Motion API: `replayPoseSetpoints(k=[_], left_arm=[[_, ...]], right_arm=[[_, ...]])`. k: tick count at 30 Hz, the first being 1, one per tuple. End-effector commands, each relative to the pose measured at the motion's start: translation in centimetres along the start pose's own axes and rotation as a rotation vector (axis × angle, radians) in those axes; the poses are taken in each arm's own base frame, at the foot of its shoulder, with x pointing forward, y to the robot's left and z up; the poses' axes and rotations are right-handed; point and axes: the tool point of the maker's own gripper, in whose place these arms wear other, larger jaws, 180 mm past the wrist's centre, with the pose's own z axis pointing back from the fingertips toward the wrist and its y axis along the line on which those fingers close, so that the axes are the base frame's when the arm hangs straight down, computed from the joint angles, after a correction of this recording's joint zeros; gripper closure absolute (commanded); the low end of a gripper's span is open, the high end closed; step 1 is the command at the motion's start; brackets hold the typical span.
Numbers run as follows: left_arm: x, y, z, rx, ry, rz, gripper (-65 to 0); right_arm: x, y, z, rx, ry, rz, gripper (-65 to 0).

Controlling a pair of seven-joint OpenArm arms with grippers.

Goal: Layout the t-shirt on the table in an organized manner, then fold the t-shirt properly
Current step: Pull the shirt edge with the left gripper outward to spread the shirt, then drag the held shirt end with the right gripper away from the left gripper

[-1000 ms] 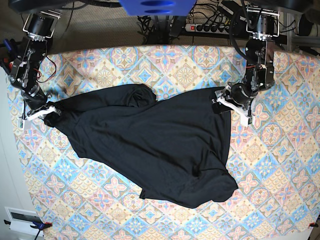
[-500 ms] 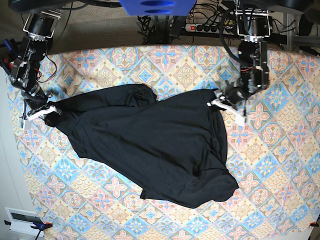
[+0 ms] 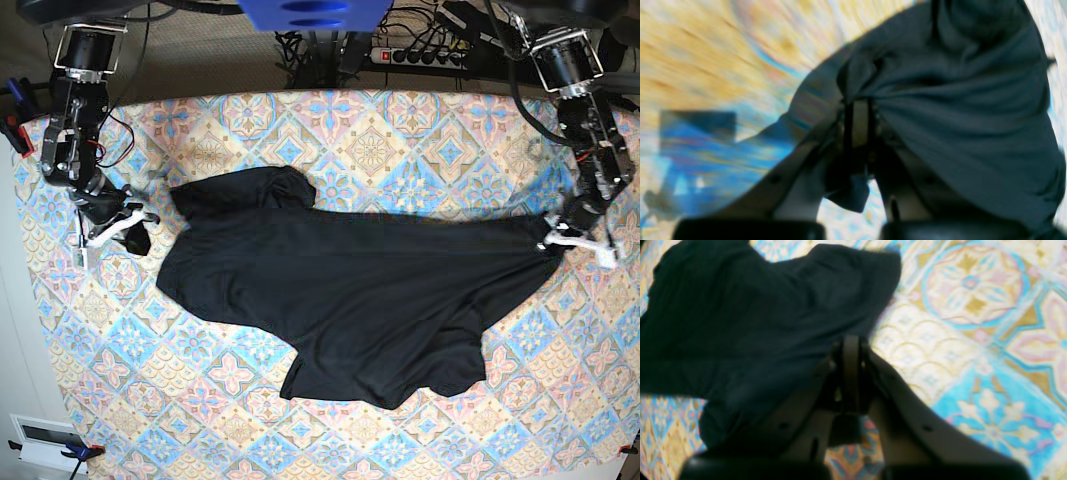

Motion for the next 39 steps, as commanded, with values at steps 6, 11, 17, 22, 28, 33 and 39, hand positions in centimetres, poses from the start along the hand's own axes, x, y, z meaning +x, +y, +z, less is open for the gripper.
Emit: replayPoseSetpoints(k=[6, 11, 17, 22, 28, 33, 39], left_arm=[[5.5, 3.1, 3.1, 0.032, -0.139, -0.069, 0.0], [5.3, 4.5, 3.2, 0.057, -0.13, -0.051, 0.0], [3.5, 8.1, 2.2, 0.141, -0.055, -0.007, 0.0], [3.1, 9.5, 2.2, 0.208, -0.037, -0.046, -5.4], [2.9, 9.7, 2.2, 0.214, -0.034, -0.046, -14.1], [2.7, 9.6, 2.1, 0.212, -0.028, -0.046, -18.8], [1.9, 10.0, 2.2, 0.218, -0.013, -0.044, -21.3]], right_arm=[[-0.3, 5.2, -1.4, 0.123, -0.019, 0.008, 0.0], [-1.4, 6.9, -2.0, 0.162, 0.002, 0.0, 0.0], [-2.0, 7.5, -2.1, 0.174, 0.019, 0.006, 0.0], [-1.7, 7.3, -2.3, 0.171, 0.011, 0.002, -1.0], [1.2, 7.4, -3.1, 0.164, -0.036, 0.036, -11.6], [1.3, 5.0, -4.9, 0.083, 0.001, 0.063, -16.9], [-0.1, 2.7, -6.8, 0.043, 0.069, -0.009, -17.3]])
